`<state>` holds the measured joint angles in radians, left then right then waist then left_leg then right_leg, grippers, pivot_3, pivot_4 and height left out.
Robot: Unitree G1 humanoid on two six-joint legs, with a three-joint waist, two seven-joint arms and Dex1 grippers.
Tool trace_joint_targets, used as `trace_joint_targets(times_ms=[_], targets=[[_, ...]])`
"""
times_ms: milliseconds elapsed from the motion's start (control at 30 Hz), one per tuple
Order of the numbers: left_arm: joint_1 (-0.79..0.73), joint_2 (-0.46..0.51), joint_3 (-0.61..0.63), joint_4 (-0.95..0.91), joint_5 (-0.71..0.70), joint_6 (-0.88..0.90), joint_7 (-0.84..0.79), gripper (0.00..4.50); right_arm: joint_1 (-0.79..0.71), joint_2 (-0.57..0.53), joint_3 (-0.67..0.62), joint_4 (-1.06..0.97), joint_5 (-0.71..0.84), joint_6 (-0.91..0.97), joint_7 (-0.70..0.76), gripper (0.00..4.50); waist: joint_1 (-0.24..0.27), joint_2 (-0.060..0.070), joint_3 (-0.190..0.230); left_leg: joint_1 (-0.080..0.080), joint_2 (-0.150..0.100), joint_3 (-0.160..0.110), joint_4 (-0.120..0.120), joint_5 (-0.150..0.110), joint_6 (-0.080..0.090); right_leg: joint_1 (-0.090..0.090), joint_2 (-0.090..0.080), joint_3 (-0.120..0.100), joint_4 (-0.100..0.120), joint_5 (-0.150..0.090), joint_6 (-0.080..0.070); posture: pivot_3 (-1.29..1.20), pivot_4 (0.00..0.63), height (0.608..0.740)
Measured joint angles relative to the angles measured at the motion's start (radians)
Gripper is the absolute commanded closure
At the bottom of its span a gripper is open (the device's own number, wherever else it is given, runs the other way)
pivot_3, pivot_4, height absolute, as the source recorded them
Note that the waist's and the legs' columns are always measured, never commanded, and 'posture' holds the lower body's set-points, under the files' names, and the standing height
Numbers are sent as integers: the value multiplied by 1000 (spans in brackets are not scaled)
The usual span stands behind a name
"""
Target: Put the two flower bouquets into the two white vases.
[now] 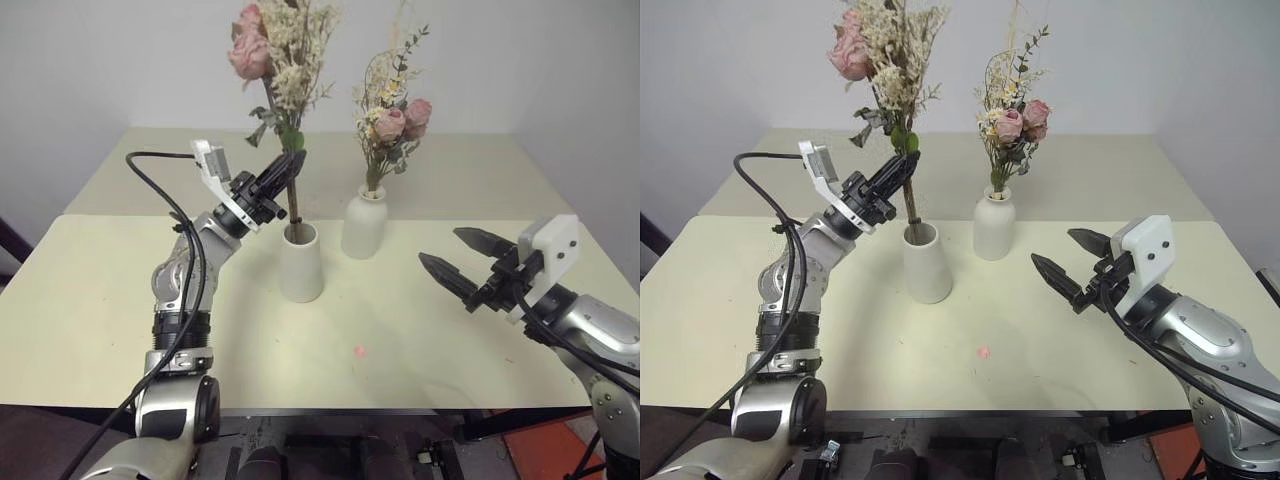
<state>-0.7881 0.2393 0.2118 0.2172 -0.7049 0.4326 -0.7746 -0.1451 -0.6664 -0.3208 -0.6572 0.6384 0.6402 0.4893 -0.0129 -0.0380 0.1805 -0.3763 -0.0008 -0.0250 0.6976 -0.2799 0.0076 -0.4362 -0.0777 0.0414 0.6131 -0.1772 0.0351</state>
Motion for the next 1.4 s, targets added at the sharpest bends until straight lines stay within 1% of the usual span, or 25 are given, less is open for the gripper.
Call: trace_joint_targets(times_ms=[167,233,333,433,533,600,633,733,867,933,1000,1100,1200,1300,1400], targets=[[15,-1,-22,-3,-1,-1,-61,4387,1,5,1,1,-9,-1,0,535,0,0,0,0,0,0,0,0,0,0,0,0,0,0,0,0,150,740],[15,5,-33,-3,7,-6,-76,3659,1,6,1,1,-9,-1,0,535,0,0,0,0,0,0,0,0,0,0,0,0,0,0,0,0,150,740],[16,7,-37,-3,20,-14,-85,2780,1,6,-1,0,1,0,1,535,-1,0,0,0,0,0,0,0,0,0,0,0,0,0,0,0,150,740],[20,20,-40,-3,33,-17,-106,1797,2,6,-26,0,59,1,27,535,0,0,0,0,0,0,0,0,0,0,0,0,0,0,0,0,150,740],[29,53,-48,-4,56,-21,-124,804,10,-8,-63,-4,112,0,66,535,-1,0,0,0,0,0,0,0,0,0,0,0,0,0,0,0,150,740],[51,100,-61,-25,73,-19,-155,159,12,-15,-75,-5,128,-4,87,535,-4,0,0,1,0,0,0,0,0,0,0,0,0,0,0,0,150,740],[61,119,-62,-36,73,-15,-169,26,16,-16,-82,-5,130,-8,95,535,-5,0,0,1,1,0,-1,0,0,0,0,0,0,0,0,0,150,740],[102,214,-62,-104,74,15,-206,26,16,-26,-82,-2,130,-20,104,535,-6,0,0,2,1,0,-2,0,0,0,1,0,0,0,0,0,150,740],[197,382,-59,-207,77,37,-289,26,21,-37,-82,5,127,-22,110,535,-5,0,0,2,1,1,-2,0,0,0,1,1,0,0,0,0,150,740],[221,437,-54,-242,79,55,-297,26,21,-50,-81,14,119,-22,112,535,-2,0,0,2,1,1,-2,0,0,0,0,1,0,0,0,0,150,740],[270,524,-32,-287,91,61,-306,26,18,-58,-76,22,108,-22,116,535,-2,0,0,2,2,1,-3,0,0,0,0,0,0,-1,1,0,150,740],[346,621,26,-321,113,53,-327,26,10,-69,-75,40,107,-22,122,535,-2,0,0,3,2,1,-3,0,0,0,0,0,-1,-1,1,0,150,740],[422,676,117,-341,107,50,-349,26,11,-100,-89,56,111,-23,155,535,-2,1,0,3,2,2,-3,0,0,0,0,0,-1,-1,1,0,150,740],[460,689,203,-371,71,53,-351,26,21,-129,-126,87,122,-29,213,535,4,1,0,3,2,1,-3,0,0,1,0,0,-1,-1,1,0,150,740],[494,699,253,-391,49,58,-351,26,45,-178,-174,122,130,-32,281,535,5,0,0,3,2,2,-3,0,1,1,0,0,-2,-1,1,0,150,740]])
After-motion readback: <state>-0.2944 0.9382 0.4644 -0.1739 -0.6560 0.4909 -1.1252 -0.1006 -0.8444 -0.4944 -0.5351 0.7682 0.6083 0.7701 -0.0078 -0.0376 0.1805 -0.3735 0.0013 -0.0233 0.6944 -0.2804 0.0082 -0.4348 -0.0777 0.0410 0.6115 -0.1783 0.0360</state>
